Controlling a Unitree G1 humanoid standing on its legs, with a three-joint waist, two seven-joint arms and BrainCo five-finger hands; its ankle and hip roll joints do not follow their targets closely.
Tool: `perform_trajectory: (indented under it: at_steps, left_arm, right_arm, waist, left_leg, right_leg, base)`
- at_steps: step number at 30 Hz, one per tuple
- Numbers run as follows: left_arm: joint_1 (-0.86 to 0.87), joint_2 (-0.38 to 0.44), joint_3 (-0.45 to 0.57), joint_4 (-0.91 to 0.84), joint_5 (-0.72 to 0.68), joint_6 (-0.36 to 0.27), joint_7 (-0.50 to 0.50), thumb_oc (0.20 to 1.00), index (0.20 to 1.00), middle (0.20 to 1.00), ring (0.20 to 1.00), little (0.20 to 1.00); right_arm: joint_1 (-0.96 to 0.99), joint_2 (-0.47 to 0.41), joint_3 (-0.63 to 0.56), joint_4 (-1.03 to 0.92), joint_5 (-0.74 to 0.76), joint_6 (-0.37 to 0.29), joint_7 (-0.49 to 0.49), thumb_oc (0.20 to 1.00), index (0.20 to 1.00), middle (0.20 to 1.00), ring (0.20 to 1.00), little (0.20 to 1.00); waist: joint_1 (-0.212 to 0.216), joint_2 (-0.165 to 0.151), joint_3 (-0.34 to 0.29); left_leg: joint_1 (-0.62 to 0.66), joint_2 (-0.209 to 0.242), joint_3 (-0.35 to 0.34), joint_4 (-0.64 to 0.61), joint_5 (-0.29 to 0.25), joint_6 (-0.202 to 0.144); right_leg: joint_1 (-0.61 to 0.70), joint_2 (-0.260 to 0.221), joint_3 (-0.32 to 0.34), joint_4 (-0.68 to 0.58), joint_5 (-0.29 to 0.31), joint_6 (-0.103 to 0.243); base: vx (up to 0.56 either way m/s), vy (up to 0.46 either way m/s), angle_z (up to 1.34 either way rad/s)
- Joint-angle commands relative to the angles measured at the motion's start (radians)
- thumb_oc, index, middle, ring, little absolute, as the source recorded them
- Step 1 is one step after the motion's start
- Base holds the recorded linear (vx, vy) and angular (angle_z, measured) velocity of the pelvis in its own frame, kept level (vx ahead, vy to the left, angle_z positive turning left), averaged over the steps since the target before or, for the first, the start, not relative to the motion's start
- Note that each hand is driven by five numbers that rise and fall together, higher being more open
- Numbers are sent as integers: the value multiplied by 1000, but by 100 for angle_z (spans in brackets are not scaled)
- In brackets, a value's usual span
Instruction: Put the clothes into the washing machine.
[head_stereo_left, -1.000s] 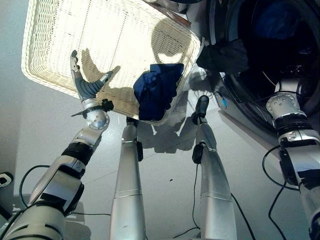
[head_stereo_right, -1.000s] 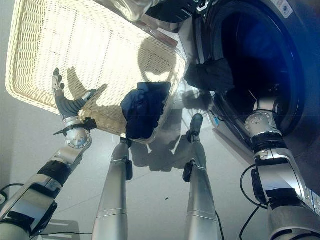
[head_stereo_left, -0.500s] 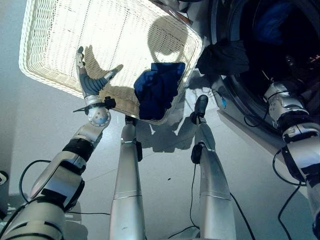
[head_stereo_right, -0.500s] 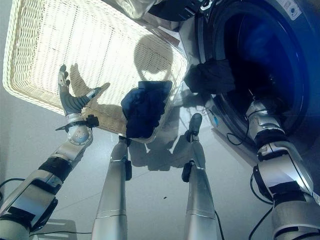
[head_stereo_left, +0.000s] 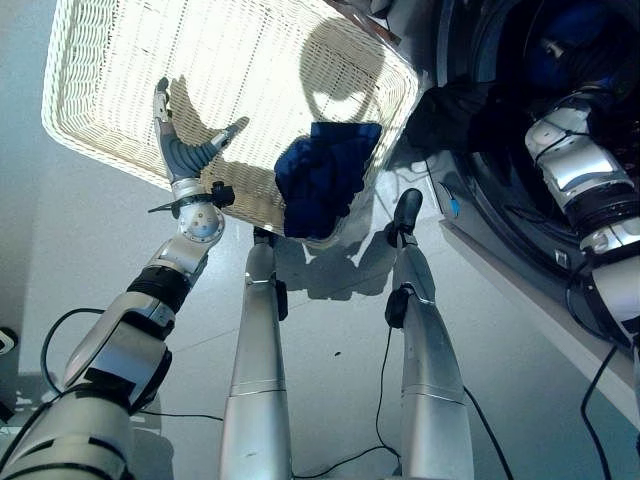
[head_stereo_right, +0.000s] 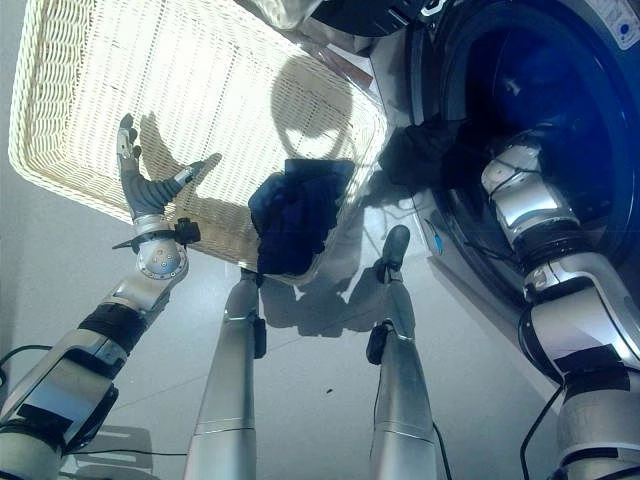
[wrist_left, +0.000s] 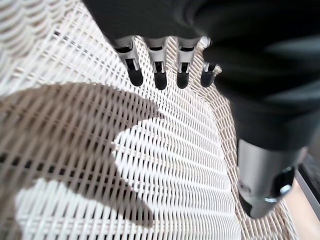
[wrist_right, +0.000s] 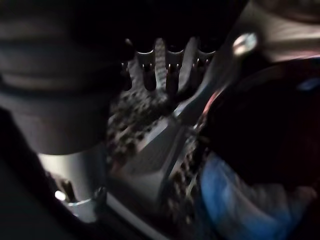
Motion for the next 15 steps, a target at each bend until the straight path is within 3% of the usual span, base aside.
perform_trajectory:
  at_steps: [1,7,13,15]
  left_arm:
    - [-13,-37,53,-7,36,-29,40,1000,1000,1000,1000,1000]
    - [-33,-61,47,3,57,-40,66,1000,1000,1000,1000,1000]
    - [-59,-79,37,27,60,-45,69,1000,1000,1000,1000,1000]
    - [-79,-94,27,50,61,-56,72,1000,1000,1000,1000,1000]
  right_arm:
    - [9,-39,41,-55,-103,-4,40,1000,1000,1000,1000,1000]
    - [88,8,60,-71,-195,8,96,1000,1000,1000,1000,1000]
    - [138,52,77,31,-250,-26,139,1000,1000,1000,1000,1000]
    - [144,76,104,161,-279,-40,195,1000,1000,1000,1000,1000]
  waist:
    - [-11,32,-11]
    - [-22,33,-11]
    - [-27,35,-11]
    - [-27,40,-11]
  left_leg:
    - [46,-57,2,-95,23,84]
    - [39,-53,13,-102,28,80]
    - [38,-49,19,-103,31,77]
    - [40,-49,22,-110,38,76]
  right_leg:
    - [-21,-1,-44,142,-78,80]
    - [-36,1,-37,144,-77,80]
    - [-40,1,-33,143,-72,81]
    - [-39,3,-32,137,-68,80]
  base:
    - [-10,21,4]
    - [0,0,0]
    - [0,0,0]
    - [0,0,0]
